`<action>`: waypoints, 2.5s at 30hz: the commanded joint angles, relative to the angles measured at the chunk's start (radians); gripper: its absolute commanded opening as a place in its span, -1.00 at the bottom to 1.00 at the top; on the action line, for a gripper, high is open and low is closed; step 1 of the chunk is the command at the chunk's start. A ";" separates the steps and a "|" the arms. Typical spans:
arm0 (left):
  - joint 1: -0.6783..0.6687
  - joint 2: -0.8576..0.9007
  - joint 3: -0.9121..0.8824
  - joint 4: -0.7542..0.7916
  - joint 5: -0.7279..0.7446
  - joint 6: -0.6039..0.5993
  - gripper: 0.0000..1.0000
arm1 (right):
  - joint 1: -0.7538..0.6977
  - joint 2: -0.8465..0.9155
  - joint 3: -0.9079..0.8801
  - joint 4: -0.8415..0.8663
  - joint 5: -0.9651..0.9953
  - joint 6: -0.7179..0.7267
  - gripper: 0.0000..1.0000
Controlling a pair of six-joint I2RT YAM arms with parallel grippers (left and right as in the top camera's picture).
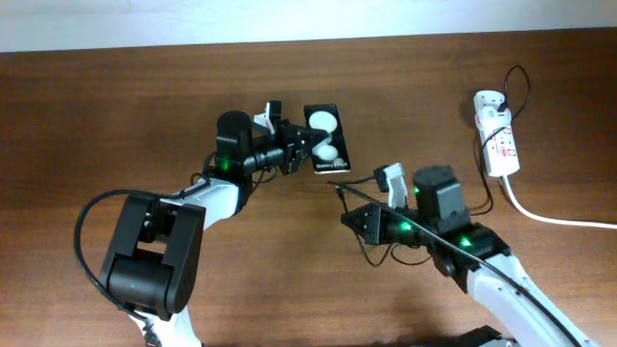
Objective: Plug charger to phone and switch on socket
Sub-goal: 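Raise the USB-C plug upright beneath the phone's bottom port, then push the USB-C plug up into the phone's charging port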
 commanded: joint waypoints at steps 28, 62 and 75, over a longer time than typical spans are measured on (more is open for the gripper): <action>-0.026 0.003 0.026 0.021 -0.046 0.033 -1.00 | -0.005 0.068 0.000 0.137 0.037 0.056 -0.92; -0.060 0.003 0.026 0.036 0.064 0.096 -1.00 | -0.005 0.181 0.000 0.258 0.164 0.117 -0.92; -0.060 0.003 0.025 -0.126 0.090 0.319 -1.00 | -0.007 0.184 0.000 0.312 0.158 0.115 -0.21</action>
